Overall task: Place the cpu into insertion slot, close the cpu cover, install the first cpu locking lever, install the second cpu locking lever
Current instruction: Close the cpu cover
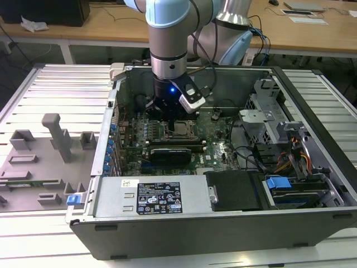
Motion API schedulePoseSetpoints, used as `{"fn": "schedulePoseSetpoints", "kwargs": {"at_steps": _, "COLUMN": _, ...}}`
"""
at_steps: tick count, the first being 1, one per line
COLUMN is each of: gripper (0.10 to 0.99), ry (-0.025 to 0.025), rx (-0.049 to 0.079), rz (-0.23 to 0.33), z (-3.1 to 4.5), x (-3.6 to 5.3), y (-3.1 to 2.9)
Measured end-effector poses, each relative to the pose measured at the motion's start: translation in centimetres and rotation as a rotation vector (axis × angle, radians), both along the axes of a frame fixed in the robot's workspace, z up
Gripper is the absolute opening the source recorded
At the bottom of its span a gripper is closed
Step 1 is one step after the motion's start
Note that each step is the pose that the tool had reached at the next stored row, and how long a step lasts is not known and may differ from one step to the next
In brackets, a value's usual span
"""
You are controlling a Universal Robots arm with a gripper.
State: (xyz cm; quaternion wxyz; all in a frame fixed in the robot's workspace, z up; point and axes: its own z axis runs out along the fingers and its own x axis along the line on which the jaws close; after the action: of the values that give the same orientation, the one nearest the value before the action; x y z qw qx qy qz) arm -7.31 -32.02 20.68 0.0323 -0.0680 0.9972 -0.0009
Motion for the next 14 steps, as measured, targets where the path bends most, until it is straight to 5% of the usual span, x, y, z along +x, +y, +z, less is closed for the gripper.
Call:
{"fn": "schedulePoseSetpoints", "kwargs": {"at_steps": 5, "gripper": 0.106, "ry": 0.0000, "rx": 0.000, "rz": 0.000, "z": 0.14, "x": 0.11, "y": 0.02}}
{"fn": "schedulePoseSetpoints", "kwargs": {"at_steps": 11, "gripper": 0.106, "ry": -0.0001, "rx": 0.000, "rz": 0.000, "z": 1.36, "x": 0.15, "y": 0.07}}
{"fn": "schedulePoseSetpoints", "kwargs": {"at_steps": 14, "gripper": 0.106, "ry": 0.0012, "rx": 0.000, "rz": 0.000, "z": 1.37, "x": 0.86, "y": 0.07}}
